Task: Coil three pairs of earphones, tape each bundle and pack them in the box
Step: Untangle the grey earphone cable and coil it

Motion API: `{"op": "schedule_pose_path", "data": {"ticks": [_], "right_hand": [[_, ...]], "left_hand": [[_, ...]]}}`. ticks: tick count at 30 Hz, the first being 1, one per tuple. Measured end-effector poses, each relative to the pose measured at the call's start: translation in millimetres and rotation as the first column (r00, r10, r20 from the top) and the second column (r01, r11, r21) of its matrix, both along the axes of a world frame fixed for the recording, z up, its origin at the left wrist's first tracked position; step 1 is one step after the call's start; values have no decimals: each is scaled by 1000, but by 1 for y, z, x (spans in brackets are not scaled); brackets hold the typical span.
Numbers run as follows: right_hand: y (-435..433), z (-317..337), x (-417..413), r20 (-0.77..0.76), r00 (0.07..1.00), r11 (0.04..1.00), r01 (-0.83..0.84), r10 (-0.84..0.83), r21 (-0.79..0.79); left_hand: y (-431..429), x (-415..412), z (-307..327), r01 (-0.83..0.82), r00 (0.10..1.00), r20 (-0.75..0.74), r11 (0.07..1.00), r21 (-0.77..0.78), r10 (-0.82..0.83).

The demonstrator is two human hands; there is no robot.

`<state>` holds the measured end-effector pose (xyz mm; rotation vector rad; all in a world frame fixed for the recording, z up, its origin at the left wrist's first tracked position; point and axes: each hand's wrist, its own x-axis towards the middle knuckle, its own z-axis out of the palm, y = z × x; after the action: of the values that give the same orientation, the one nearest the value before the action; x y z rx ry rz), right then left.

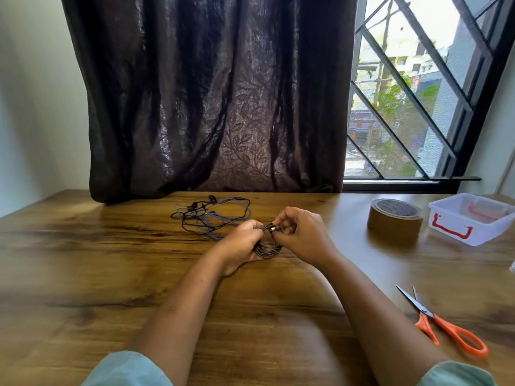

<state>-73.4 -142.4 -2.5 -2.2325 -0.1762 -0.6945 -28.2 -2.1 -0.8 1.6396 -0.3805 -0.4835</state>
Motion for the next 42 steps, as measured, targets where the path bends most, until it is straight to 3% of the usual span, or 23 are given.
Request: {"op": "schedule_pose_path", "data": {"ticks": [4, 8, 13, 17, 25, 29, 37, 39, 42], "right_hand": [[0, 0, 1, -28, 1000, 1000, -8, 8, 11], [-4, -3, 5, -41, 999, 1000, -2, 2, -2], [0, -4, 3, -114, 988, 993, -114, 109, -42], [3, -4, 5, -35, 999, 994, -41, 37, -103], [0, 2, 1, -64, 998, 999, 29, -28, 17], [-3, 2, 4, -113, 993, 997, 27, -18, 76], [-6, -8, 8, -158, 987, 999, 13, -8, 34], [-4, -11, 10, -130, 991, 998, 27, -34, -57], [-4, -12, 9, -118, 992, 998, 29, -36, -58]], "left_hand": [[2, 7, -5, -73, 982, 184, 978, 196, 36], [4, 7, -8, -75, 967, 254, 970, 229, 14], [6, 6, -7, -62, 970, 244, 977, 203, 11], [7, 7, -7, -21, 976, 216, 983, 183, -19], [7, 4, -3, -143, 887, 457, 898, 417, -71], [11, 7, -2, -87, 920, 383, 913, 398, -79], [13, 5, 0, 61, 997, 41, 993, 101, -66], [13, 5, 0, 56, 998, 23, 996, 72, -58], [11, 6, -1, 40, 999, 26, 997, 72, -42]]}}
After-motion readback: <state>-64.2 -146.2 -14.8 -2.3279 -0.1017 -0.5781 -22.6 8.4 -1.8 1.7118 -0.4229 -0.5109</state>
